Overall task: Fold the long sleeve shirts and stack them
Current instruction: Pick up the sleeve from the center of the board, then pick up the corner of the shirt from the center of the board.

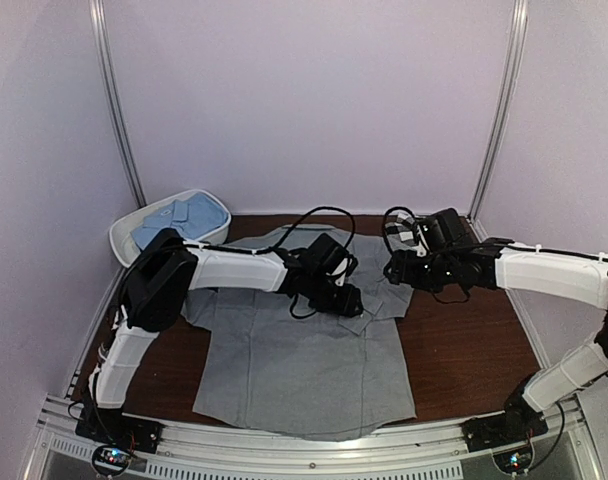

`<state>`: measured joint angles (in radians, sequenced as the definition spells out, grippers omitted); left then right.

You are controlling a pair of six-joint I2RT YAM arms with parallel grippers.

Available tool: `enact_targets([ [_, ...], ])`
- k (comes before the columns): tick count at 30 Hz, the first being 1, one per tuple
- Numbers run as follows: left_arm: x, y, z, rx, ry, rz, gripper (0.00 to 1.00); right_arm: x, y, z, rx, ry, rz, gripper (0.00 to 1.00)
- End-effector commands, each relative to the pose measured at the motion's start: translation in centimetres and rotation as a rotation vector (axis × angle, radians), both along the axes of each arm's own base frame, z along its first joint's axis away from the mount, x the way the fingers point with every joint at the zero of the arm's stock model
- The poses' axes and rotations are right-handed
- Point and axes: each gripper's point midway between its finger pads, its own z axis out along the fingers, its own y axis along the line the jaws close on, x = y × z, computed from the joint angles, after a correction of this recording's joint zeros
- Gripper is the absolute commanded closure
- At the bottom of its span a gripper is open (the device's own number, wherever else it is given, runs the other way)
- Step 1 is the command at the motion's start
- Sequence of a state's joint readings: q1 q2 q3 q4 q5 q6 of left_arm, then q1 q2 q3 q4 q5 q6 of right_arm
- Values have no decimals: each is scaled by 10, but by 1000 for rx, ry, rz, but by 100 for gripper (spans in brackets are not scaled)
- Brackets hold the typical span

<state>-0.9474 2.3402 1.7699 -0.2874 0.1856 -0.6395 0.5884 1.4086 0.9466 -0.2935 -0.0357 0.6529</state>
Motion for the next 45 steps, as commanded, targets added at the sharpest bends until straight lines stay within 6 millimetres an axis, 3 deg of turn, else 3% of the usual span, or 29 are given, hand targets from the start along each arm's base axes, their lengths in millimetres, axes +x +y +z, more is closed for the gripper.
enact_targets([
  [1,11,-5,4,14,-34,11,45,-12,-29,-12,-96,7,-57,25],
  [7,12,-14,4,-1,-28,-7,65,-25,-45,-22,-135,20,-86,25],
  [14,22,-1,3,68,-60,57,61,-37,-55,-30,-151,36,-98,25],
  [18,18,-5,1,48,-46,28,61,-42,-59,-38,-165,56,-99,25],
  [20,16,-10,4,26,-42,12,67,-44,-61,-42,-171,62,-101,25],
  [23,16,-14,13,5,-50,2,86,-48,-64,-47,-183,70,-106,25],
  [26,19,-18,33,-32,-81,-4,100,-51,-68,-52,-188,77,-117,25],
  [35,34,-8,110,-140,-168,36,100,-69,-65,-69,-156,129,-78,25],
  [42,57,26,175,-236,-216,103,100,-94,-56,-85,-145,194,-34,28],
  [45,70,48,189,-247,-227,146,100,-106,-50,-90,-136,221,-9,30],
])
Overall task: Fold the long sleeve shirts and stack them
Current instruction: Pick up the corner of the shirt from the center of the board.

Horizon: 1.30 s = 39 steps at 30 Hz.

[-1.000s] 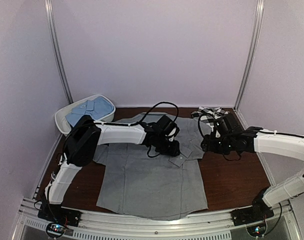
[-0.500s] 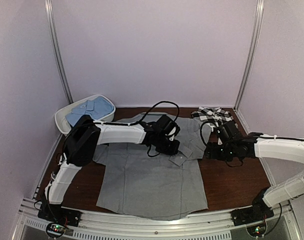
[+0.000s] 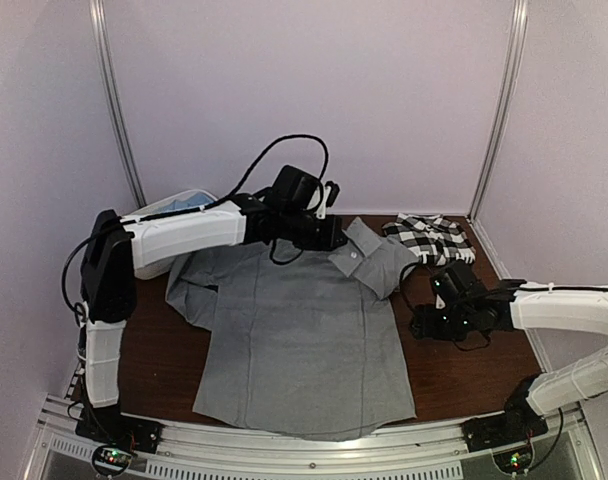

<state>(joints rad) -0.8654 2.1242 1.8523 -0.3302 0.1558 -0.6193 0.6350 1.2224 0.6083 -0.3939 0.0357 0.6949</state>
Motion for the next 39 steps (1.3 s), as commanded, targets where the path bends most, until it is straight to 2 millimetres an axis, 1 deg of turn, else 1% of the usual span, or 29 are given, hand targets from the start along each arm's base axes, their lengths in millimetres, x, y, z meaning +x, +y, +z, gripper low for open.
enact_targets([
  [1,22,33,38,-70,-40,67,100,-20,10,-4,35,44,24,30],
  [3,30,52,39,-64,-40,100,100,-31,16,-8,32,67,39,32],
  [4,32,57,43,-67,-44,107,100,-34,17,-9,29,73,41,33],
  [8,42,86,43,-63,-41,149,100,-55,21,-18,2,122,57,37],
  [13,49,113,45,-57,-50,191,100,-85,26,-27,-15,182,72,41],
  [17,55,128,54,-67,-61,216,100,-108,33,-28,-11,220,92,46],
  [21,59,135,63,-72,-79,225,100,-129,36,-29,-12,257,112,49],
  [24,60,137,68,-73,-89,226,100,-141,37,-31,-7,282,114,52],
  [27,59,137,71,-73,-92,225,100,-157,43,-35,13,321,131,56],
  [30,60,136,76,-78,-101,223,100,-168,46,-43,11,350,142,60],
  [32,61,136,77,-79,-104,223,100,-173,49,-47,5,362,149,63],
  [35,62,136,80,-81,-110,223,100,-176,47,-51,-30,374,141,68],
  [39,67,136,83,-71,-123,233,100,-172,45,-48,-56,355,124,77],
])
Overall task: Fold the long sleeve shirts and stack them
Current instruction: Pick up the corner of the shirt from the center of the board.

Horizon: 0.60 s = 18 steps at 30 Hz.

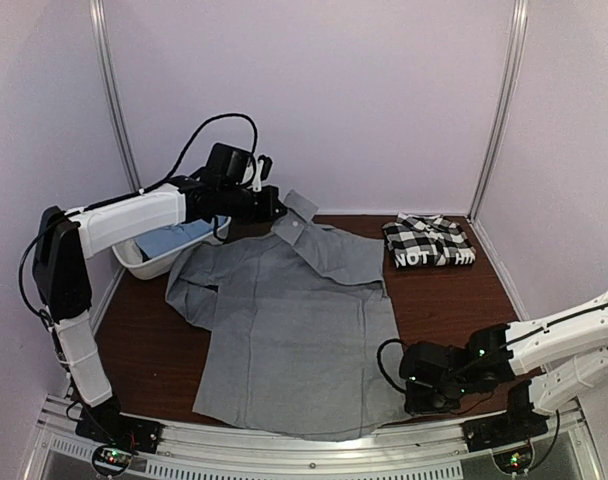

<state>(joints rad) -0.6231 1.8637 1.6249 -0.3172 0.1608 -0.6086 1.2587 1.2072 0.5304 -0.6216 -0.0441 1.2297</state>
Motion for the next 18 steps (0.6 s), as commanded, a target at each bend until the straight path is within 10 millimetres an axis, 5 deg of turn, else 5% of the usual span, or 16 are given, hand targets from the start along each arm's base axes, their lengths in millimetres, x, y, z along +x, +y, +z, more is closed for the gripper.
enact_targets([
  [1,11,0,40,-32,-95,4,100,2,-7,0,-51,-14,-33,80],
  [7,25,14,59,-26,-146,46,100,20,-6,22,-87,-107,-55,92],
  [18,40,66,70,38,-185,155,100,27,45,52,-45,-208,91,96],
])
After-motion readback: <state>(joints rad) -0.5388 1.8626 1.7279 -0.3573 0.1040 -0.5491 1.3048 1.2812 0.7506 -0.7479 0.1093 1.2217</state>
